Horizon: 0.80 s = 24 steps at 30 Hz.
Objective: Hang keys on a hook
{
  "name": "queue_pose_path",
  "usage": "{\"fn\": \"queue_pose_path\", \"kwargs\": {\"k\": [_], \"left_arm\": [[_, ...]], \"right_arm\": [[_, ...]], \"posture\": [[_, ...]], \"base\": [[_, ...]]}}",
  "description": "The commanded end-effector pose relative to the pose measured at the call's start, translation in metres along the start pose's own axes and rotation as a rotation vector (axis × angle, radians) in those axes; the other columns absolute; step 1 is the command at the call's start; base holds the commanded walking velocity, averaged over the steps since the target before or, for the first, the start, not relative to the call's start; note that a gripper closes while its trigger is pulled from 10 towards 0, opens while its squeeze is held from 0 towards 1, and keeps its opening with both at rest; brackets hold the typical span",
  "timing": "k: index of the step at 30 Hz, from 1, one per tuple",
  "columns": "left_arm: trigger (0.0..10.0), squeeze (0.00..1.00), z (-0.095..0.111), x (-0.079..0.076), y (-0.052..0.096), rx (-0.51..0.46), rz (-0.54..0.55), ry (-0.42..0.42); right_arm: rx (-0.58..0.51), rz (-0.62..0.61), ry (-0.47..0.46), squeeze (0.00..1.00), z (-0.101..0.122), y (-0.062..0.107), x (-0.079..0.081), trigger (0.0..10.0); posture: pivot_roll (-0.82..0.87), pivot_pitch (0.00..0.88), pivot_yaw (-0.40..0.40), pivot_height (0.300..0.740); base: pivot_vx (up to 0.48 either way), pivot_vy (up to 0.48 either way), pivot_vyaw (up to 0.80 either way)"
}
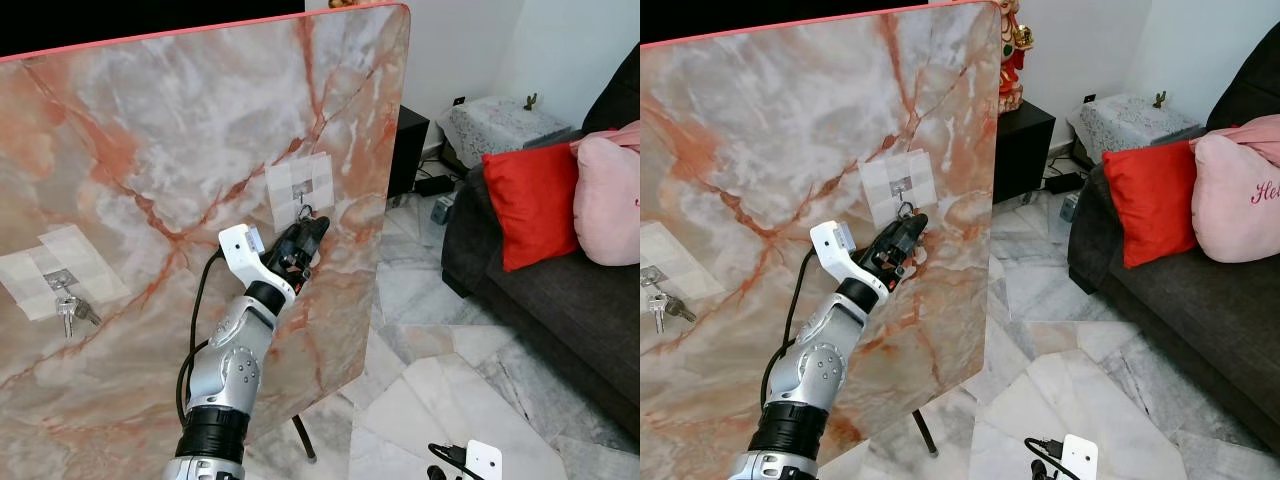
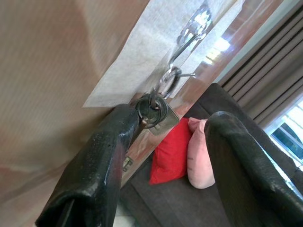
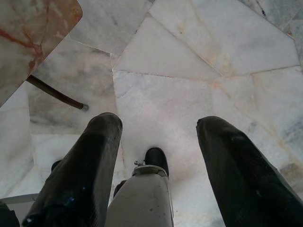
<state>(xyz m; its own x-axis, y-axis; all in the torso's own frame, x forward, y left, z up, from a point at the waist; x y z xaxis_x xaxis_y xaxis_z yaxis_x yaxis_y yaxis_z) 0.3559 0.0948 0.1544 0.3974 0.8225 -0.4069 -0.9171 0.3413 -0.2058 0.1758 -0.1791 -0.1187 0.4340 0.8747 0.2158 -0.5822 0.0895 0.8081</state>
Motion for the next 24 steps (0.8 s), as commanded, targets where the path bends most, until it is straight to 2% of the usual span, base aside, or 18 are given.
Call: {"fn": "queue_pose_path", "kwargs": {"k": [1, 4, 9, 11, 14, 15, 16, 17, 19, 20, 21, 24], "left_arm": [[10.0, 0.00, -0.005, 0.013, 0.008, 0.038, 0.045, -0.023], [10.0, 0.00, -0.007, 0.017, 0.015, 0.050, 0.044, -0.033], [10.0, 0.00, -0.015, 0.027, 0.039, 0.121, -0.007, -0.124], [10.0, 0.00, -0.017, 0.029, 0.043, 0.134, -0.015, -0.134], [10.0, 0.00, -0.027, 0.039, 0.063, 0.220, -0.052, -0.197], [10.0, 0.00, -0.027, 0.039, 0.063, 0.220, -0.052, -0.197], [10.0, 0.00, -0.040, 0.055, 0.080, 0.319, -0.060, -0.262], [10.0, 0.00, -0.040, 0.055, 0.080, 0.319, -0.060, -0.262], [10.0, 0.00, -0.055, 0.073, 0.098, 0.426, -0.048, -0.337], [10.0, 0.00, -0.055, 0.073, 0.098, 0.426, -0.048, -0.337], [10.0, 0.00, -0.071, 0.085, 0.112, 0.519, -0.045, -0.388], [10.0, 0.00, -0.083, 0.095, 0.123, 0.587, -0.020, -0.397]], "right_arm": [[0.005, -0.005, 0.002, 0.00, 0.000, 0.000, -0.002, 10.0], [0.004, -0.005, 0.002, 0.00, 0.000, 0.000, -0.002, 10.0], [0.005, -0.004, 0.002, 0.00, 0.000, 0.000, -0.002, 10.0], [0.004, -0.004, 0.002, 0.00, 0.000, 0.000, -0.002, 10.0], [0.005, -0.004, 0.003, 0.00, 0.000, 0.000, -0.002, 10.0], [0.005, -0.004, 0.003, 0.00, 0.000, 0.000, -0.002, 10.0], [0.005, -0.001, 0.008, 0.00, 0.000, 0.000, -0.002, 10.0], [0.005, -0.001, 0.008, 0.00, 0.000, 0.000, -0.002, 10.0], [0.005, 0.001, 0.013, 0.00, 0.001, 0.000, -0.002, 10.0], [0.005, 0.001, 0.013, 0.00, 0.001, 0.000, -0.002, 10.0], [0.005, 0.001, 0.014, 0.00, 0.001, 0.000, -0.002, 10.0], [0.004, -0.001, 0.014, 0.00, 0.001, 0.000, -0.002, 10.0]], "posture": [[-0.02, 0.000, -0.031, 0.740], [-0.02, 0.000, -0.031, 0.740], [-0.03, 0.000, -0.031, 0.740], [-0.02, 0.000, -0.032, 0.740], [-0.02, 0.000, -0.032, 0.740], [-0.02, 0.000, -0.032, 0.740], [-0.02, 0.000, -0.037, 0.740], [-0.02, 0.000, -0.037, 0.740], [-0.01, 0.000, -0.038, 0.740], [-0.01, 0.000, -0.038, 0.740], [-0.02, 0.000, -0.040, 0.740], [-0.02, 0.000, -0.040, 0.740]], "base": [[0.000, 0.000, 0.00], [0.000, 0.000, 0.00], [0.000, 0.000, 0.00], [0.000, 0.000, 0.00], [0.000, 0.000, 0.00], [0.000, 0.000, 0.00], [0.000, 0.000, 0.00], [0.000, 0.000, 0.00], [0.000, 0.000, 0.00], [0.000, 0.000, 0.00], [0.000, 0.000, 0.00], [0.000, 0.000, 0.00]]}}
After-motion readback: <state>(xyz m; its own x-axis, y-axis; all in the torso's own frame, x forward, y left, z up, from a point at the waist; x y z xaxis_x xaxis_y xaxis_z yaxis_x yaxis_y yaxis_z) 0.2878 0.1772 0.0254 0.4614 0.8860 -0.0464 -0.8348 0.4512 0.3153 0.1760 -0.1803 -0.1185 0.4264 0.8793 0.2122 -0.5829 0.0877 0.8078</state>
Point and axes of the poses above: a point about 5 cm out from each wrist's last joint towards the gripper, its own y axis pointing back from the gripper into the wrist, its own z axis along the axis of the wrist's last joint, x = y × z, the point moved 3 cm from there along -y, pointing out of the wrist towards the gripper, and after that the axes turned 11 degrees about -y, right-handed, at the moved point
